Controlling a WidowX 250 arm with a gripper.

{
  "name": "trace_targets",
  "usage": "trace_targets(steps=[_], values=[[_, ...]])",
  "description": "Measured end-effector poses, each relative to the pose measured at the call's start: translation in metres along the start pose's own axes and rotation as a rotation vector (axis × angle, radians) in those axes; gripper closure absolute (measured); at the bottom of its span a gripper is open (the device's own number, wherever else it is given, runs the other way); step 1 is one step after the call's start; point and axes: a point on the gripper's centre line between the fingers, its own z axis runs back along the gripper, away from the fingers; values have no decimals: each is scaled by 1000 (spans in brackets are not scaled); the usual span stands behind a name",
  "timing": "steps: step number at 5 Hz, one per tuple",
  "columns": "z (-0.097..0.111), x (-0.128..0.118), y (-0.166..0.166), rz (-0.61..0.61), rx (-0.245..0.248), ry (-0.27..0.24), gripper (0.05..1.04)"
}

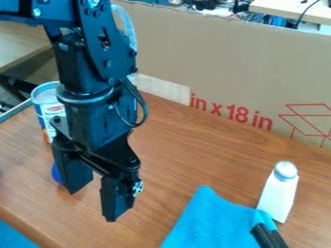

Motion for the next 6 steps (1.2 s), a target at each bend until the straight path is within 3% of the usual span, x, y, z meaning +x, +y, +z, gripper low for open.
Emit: trace_targets(steps=[1, 3, 4, 5, 6], values=[[-3, -1, 0, 8, 0, 12, 83], [-3, 9, -64, 5, -25, -40, 83], [-23, 17, -96, 13, -61, -76, 83], [-52, 31, -118, 36, -50, -131, 83], [-82, 44, -126, 18, -42, -140, 83]])
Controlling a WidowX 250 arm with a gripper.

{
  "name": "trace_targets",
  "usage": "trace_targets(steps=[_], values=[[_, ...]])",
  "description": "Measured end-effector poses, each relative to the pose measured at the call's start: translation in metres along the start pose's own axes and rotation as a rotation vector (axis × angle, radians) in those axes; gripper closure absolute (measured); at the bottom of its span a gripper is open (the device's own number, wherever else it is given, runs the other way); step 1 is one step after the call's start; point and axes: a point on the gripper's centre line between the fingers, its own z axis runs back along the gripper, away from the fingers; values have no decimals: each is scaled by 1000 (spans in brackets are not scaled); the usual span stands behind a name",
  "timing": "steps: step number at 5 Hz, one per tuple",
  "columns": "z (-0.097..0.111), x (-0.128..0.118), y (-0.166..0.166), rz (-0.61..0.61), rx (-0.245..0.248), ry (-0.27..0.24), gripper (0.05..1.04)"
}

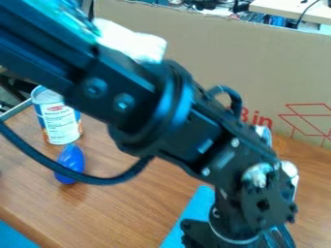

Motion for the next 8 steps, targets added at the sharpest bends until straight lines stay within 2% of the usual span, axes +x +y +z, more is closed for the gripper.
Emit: trace_targets(steps=[1, 2, 3, 4, 5, 6, 7, 8], values=[[-18, 6, 0, -29, -6, -9, 83], [-26, 13, 12, -28, -22, 10, 83], [-32, 8, 20, -33, -18, 35, 83], [-36, 2, 41, -34, 5, 69, 83], [-27, -26, 104, 47, 124, 209, 83], [-24, -32, 138, 95, 138, 239, 83], [-23, -33, 160, 137, 146, 248, 83], [-24, -32, 163, 112, 141, 255, 82]])
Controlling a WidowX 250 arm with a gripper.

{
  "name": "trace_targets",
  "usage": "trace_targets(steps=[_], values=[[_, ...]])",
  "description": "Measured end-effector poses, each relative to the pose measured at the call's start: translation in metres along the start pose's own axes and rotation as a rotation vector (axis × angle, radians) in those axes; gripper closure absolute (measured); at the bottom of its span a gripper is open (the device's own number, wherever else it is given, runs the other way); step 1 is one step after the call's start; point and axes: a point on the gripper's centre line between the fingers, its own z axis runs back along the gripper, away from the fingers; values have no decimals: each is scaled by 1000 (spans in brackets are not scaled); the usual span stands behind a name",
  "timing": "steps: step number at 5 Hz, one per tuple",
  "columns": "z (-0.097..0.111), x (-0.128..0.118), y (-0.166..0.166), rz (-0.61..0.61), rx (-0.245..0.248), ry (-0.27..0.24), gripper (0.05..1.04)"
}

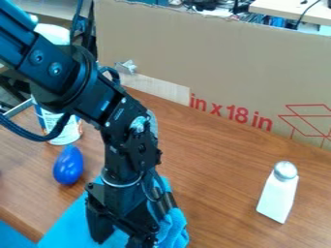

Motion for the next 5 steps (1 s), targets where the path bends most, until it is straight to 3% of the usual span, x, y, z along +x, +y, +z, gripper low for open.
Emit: trace_targets(steps=[2, 3, 4, 5], values=[[13, -5, 9, -10, -4, 14, 83], [63, -8, 1, -16, -78, -113, 83], [96, -19, 2, -28, -119, -135, 83], [106, -24, 2, -74, -130, -105, 83]])
